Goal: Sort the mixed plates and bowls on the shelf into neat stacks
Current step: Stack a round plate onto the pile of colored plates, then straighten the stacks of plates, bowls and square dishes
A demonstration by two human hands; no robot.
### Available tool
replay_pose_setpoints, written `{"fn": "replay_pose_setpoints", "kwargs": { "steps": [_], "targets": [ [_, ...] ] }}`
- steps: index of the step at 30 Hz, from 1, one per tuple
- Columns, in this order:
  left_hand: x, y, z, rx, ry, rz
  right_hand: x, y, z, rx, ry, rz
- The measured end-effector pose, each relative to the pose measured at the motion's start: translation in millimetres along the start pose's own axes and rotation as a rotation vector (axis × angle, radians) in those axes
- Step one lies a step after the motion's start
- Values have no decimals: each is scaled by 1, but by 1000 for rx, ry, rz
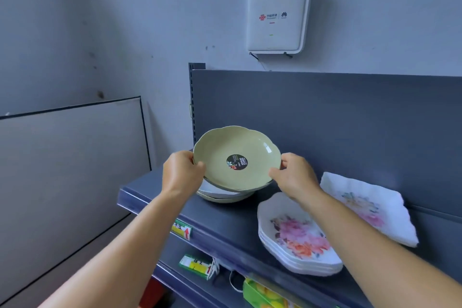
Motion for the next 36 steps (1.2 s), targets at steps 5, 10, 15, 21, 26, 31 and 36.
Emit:
{"fn": "replay_pose_setpoints", "kwargs": {
  "steps": [5,10,15,21,26,31,36],
  "targets": [
    [-2,24,-22,-66,40,-55,33,36,-12,39,-157,-80],
    [7,38,-37,-124,149,-117,50,52,-9,121,-296,-160],
    [19,38,-45,-143,239,-203,54,53,0,163,-359,-222],
    [25,21,-23,37,526,-255,51,37,-3,50,-502,-315],
    [42,-9,15,389,784,-311,32,7,-4,-64,-610,-282],
    [63,-51,58,573,835,-335,-6,-37,9,-72,-683,-208],
    [91,-110,98,644,774,-388,-56,-90,41,-9,-674,-196]
  ]
}}
Point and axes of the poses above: each hand's wrist, its own y-axis towards the middle knuckle, its own x-axis out of the palm, z = x × y, the point moved 3 cm from there along y, towards the middle knuckle, and after that the axes turned 9 degrees about -z, right-handed, at the moved point
